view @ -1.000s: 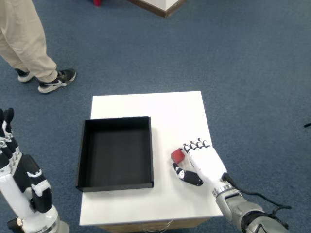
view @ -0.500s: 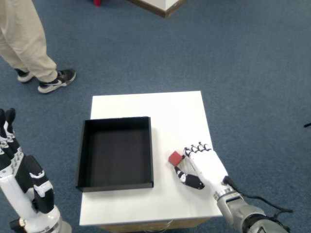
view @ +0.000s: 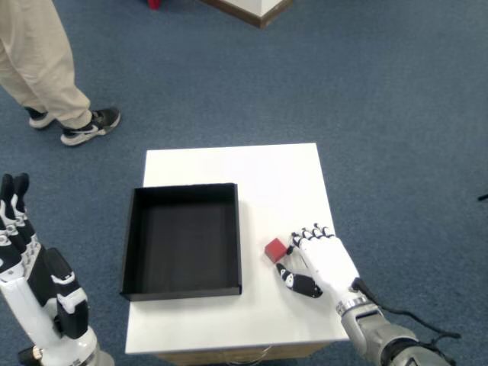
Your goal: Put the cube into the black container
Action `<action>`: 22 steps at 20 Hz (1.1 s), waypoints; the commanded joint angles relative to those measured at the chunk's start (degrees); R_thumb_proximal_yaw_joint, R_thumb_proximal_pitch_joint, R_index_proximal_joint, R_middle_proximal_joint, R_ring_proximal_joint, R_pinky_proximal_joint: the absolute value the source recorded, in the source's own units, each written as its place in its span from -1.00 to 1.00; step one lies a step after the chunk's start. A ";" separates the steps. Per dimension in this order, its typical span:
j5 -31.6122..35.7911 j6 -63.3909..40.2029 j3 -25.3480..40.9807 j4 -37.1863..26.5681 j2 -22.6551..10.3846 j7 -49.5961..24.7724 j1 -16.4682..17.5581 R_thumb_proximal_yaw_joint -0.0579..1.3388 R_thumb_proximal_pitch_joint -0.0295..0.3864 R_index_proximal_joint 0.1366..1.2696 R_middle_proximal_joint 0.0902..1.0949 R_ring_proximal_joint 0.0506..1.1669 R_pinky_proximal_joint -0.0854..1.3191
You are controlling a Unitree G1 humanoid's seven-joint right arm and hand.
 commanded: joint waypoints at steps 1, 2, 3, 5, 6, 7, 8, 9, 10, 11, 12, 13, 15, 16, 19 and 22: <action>1.20 -1.01 -0.79 -0.73 -1.23 -1.67 -1.72 -0.04 -0.74 0.03 -0.48 -0.54 -0.62; 1.24 -0.75 -0.87 -0.64 -1.24 -1.45 -1.66 -0.05 -0.79 0.02 -0.48 -0.54 -0.61; 1.25 -0.60 -0.91 -0.61 -1.25 -1.32 -1.63 -0.06 -0.82 0.01 -0.48 -0.54 -0.61; 1.24 -0.25 -0.97 -0.63 -1.24 -0.95 -1.66 -0.08 -0.86 -0.02 -0.48 -0.53 -0.60; 1.18 -0.11 -0.96 -0.64 -1.20 -0.81 -1.58 -0.10 -0.87 -0.06 -0.48 -0.53 -0.60; 1.11 0.02 -0.95 -0.65 -1.18 -0.69 -1.53 -0.10 -0.88 -0.08 -0.48 -0.53 -0.59; 0.98 0.21 -0.92 -0.66 -1.16 -0.55 -1.49 -0.13 -0.89 -0.09 -0.48 -0.53 -0.59; 0.87 0.36 -0.88 -0.67 -1.16 -0.44 -1.48 -0.16 -0.90 -0.11 -0.48 -0.53 -0.59; 0.79 0.46 -0.87 -0.70 -1.15 -0.38 -1.51 -0.17 -0.91 -0.12 -0.48 -0.53 -0.59; 0.69 0.57 -0.85 -0.77 -1.13 -0.34 -1.58 -0.18 -0.91 -0.13 -0.48 -0.53 -0.59; 0.61 0.63 -0.84 -0.82 -1.09 -0.32 -1.63 -0.19 -0.92 -0.15 -0.49 -0.53 -0.58; 0.54 0.67 -0.82 -0.84 -1.04 -0.30 -1.64 -0.20 -0.92 -0.16 -0.49 -0.53 -0.58; 0.39 0.74 -0.79 -0.87 -0.94 -0.29 -1.57 -0.21 -0.93 -0.18 -0.49 -0.53 -0.58; 0.29 0.77 -0.78 -0.91 -0.89 -0.36 -1.59 -0.21 -0.93 -0.19 -0.49 -0.53 -0.58; 0.00 1.07 -0.73 -0.94 -0.86 -0.45 -1.78 -0.23 -0.93 -0.21 -0.49 -0.52 -0.57; -0.39 1.48 -0.59 -0.93 -0.82 -0.68 -1.81 -0.25 -0.94 -0.24 -0.48 -0.51 -0.56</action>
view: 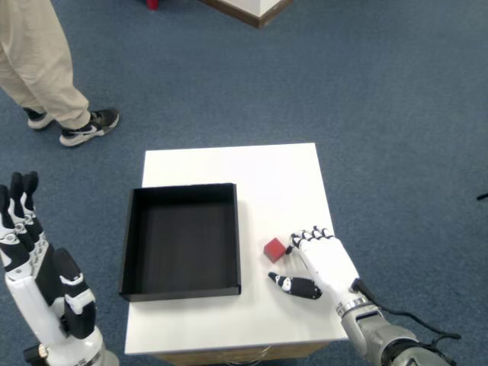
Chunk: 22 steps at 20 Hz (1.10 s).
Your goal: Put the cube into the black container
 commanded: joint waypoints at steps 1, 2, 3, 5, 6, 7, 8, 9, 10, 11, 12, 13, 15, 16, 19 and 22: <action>0.09 1.10 -0.47 -0.87 -0.76 -0.88 -1.99 -0.26 -0.94 -0.24 -0.48 -0.50 -0.55; -0.08 1.26 -0.41 -0.89 -0.70 -1.06 -2.04 -0.27 -0.94 -0.25 -0.47 -0.50 -0.55; -0.20 1.36 -0.37 -0.90 -0.65 -1.15 -2.07 -0.27 -0.94 -0.26 -0.47 -0.49 -0.54; -0.52 1.58 -0.25 -0.95 -0.39 -1.40 -2.26 -0.27 -0.94 -0.28 -0.47 -0.49 -0.53; -0.68 1.63 -0.19 -0.99 -0.26 -1.56 -2.45 -0.28 -0.94 -0.29 -0.47 -0.49 -0.53; -0.80 1.65 -0.15 -1.02 -0.15 -1.66 -2.57 -0.29 -0.94 -0.30 -0.47 -0.49 -0.52; -0.92 1.66 -0.11 -1.08 0.02 -1.85 -2.73 -0.29 -0.94 -0.31 -0.47 -0.49 -0.52; -1.04 1.64 -0.08 -1.14 0.15 -2.11 -2.87 -0.30 -0.94 -0.32 -0.47 -0.49 -0.52; -1.16 1.57 -0.05 -1.19 0.28 -2.40 -2.96 -0.30 -0.94 -0.33 -0.47 -0.49 -0.52; -1.26 1.49 -0.02 -1.22 0.39 -2.69 -3.03 -0.30 -0.94 -0.35 -0.47 -0.50 -0.52; -1.32 1.43 -0.01 -1.23 0.46 -2.91 -3.02 -0.30 -0.94 -0.36 -0.47 -0.50 -0.52; -1.36 1.31 -0.01 -1.26 0.58 -3.35 -3.05 -0.30 -0.94 -0.36 -0.47 -0.50 -0.52; -1.39 1.08 -0.03 -1.37 0.82 -4.03 -3.10 -0.31 -0.94 -0.37 -0.47 -0.50 -0.53; -1.39 0.97 -0.03 -1.47 0.85 -4.25 -3.15 -0.31 -0.94 -0.38 -0.47 -0.50 -0.53; -1.39 0.80 -0.04 -1.72 0.91 -4.59 -3.22 -0.32 -0.93 -0.40 -0.47 -0.51 -0.54; -1.26 1.04 0.01 -2.12 0.93 -4.50 -3.76 -0.34 -0.94 -0.42 -0.48 -0.52 -0.55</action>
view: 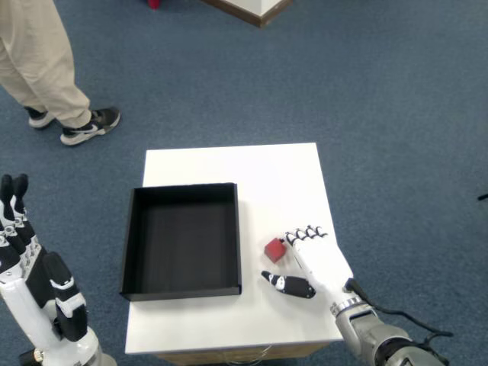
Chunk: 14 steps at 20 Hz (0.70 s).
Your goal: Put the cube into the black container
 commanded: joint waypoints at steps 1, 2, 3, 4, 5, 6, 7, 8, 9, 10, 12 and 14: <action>0.14 -0.04 -0.26 -2.05 -0.42 -2.83 -3.44 -0.34 -0.93 -0.43 -0.48 -0.52 -0.56; 0.22 -0.07 -0.22 -2.33 -0.41 -2.89 -3.63 -0.34 -0.93 -0.45 -0.48 -0.52 -0.56; 0.27 -0.10 -0.21 -2.46 -0.41 -2.97 -3.72 -0.34 -0.93 -0.46 -0.49 -0.53 -0.56; 0.28 -0.15 -0.20 -2.47 -0.40 -3.08 -3.69 -0.34 -0.93 -0.46 -0.49 -0.53 -0.56; 0.28 -0.19 -0.20 -2.45 -0.40 -3.20 -3.63 -0.33 -0.93 -0.46 -0.49 -0.53 -0.57; 0.26 -0.19 -0.18 -2.44 -0.39 -3.29 -3.59 -0.33 -0.93 -0.46 -0.49 -0.54 -0.57; 0.24 -0.15 -0.17 -2.41 -0.38 -3.35 -3.51 -0.33 -0.93 -0.46 -0.49 -0.54 -0.57; 0.28 -0.13 -0.20 -2.39 -0.38 -3.43 -3.43 -0.33 -0.93 -0.46 -0.49 -0.54 -0.57; 0.33 -0.18 -0.24 -2.40 -0.38 -3.57 -3.36 -0.32 -0.92 -0.45 -0.49 -0.54 -0.58; 0.37 -0.28 -0.26 -2.46 -0.37 -3.79 -3.28 -0.32 -0.92 -0.45 -0.49 -0.54 -0.58; 0.40 -0.32 -0.26 -2.49 -0.39 -4.09 -3.25 -0.31 -0.92 -0.43 -0.49 -0.54 -0.58; 0.43 -0.26 -0.25 -2.38 -0.41 -4.32 -3.27 -0.30 -0.92 -0.42 -0.48 -0.54 -0.58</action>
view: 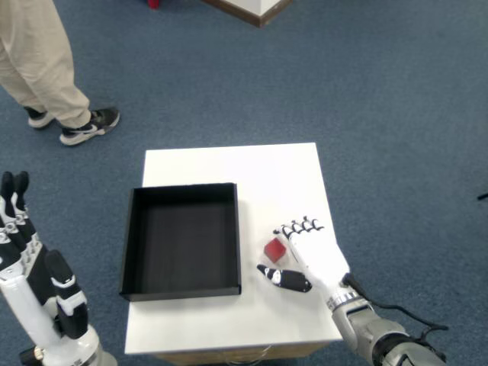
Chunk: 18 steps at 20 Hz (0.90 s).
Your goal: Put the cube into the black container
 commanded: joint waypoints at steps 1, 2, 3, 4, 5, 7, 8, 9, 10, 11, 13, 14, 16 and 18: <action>0.47 -0.22 -0.31 -1.21 -0.50 -3.19 -2.53 -0.30 -0.91 -0.41 -0.48 -0.54 -0.58; 0.49 -0.17 -0.32 -1.03 -0.51 -3.21 -2.53 -0.30 -0.91 -0.40 -0.48 -0.54 -0.58; 0.51 -0.12 -0.34 -0.79 -0.52 -3.12 -2.48 -0.30 -0.91 -0.39 -0.47 -0.54 -0.58; 0.54 -0.04 -0.39 -0.46 -0.52 -2.90 -2.37 -0.30 -0.91 -0.38 -0.47 -0.54 -0.58; 0.57 0.08 -0.46 -0.16 -0.54 -2.64 -2.28 -0.30 -0.91 -0.37 -0.47 -0.54 -0.58; 0.63 0.41 -0.57 0.24 -0.56 -2.00 -2.18 -0.30 -0.91 -0.35 -0.47 -0.54 -0.58; 0.66 0.53 -0.62 0.37 -0.57 -1.75 -2.13 -0.30 -0.91 -0.35 -0.46 -0.53 -0.57; 0.69 0.67 -0.75 0.57 -0.60 -1.45 -1.94 -0.30 -0.91 -0.34 -0.46 -0.53 -0.57; 0.75 0.84 -0.93 0.78 -0.65 -1.14 -1.66 -0.30 -0.90 -0.33 -0.45 -0.52 -0.56; 0.86 1.03 -1.12 0.90 -0.69 -0.81 -1.43 -0.31 -0.90 -0.31 -0.45 -0.52 -0.56; 0.97 1.16 -1.34 0.89 -0.72 -0.52 -1.33 -0.31 -0.90 -0.29 -0.45 -0.52 -0.55; 0.99 1.20 -1.41 0.85 -0.74 -0.43 -1.35 -0.31 -0.90 -0.28 -0.45 -0.52 -0.55; 1.02 1.26 -1.54 0.79 -0.82 -0.36 -1.39 -0.32 -0.90 -0.25 -0.44 -0.51 -0.54; 1.04 1.19 -1.63 0.74 -0.94 -0.45 -1.16 -0.32 -0.89 -0.22 -0.44 -0.51 -0.54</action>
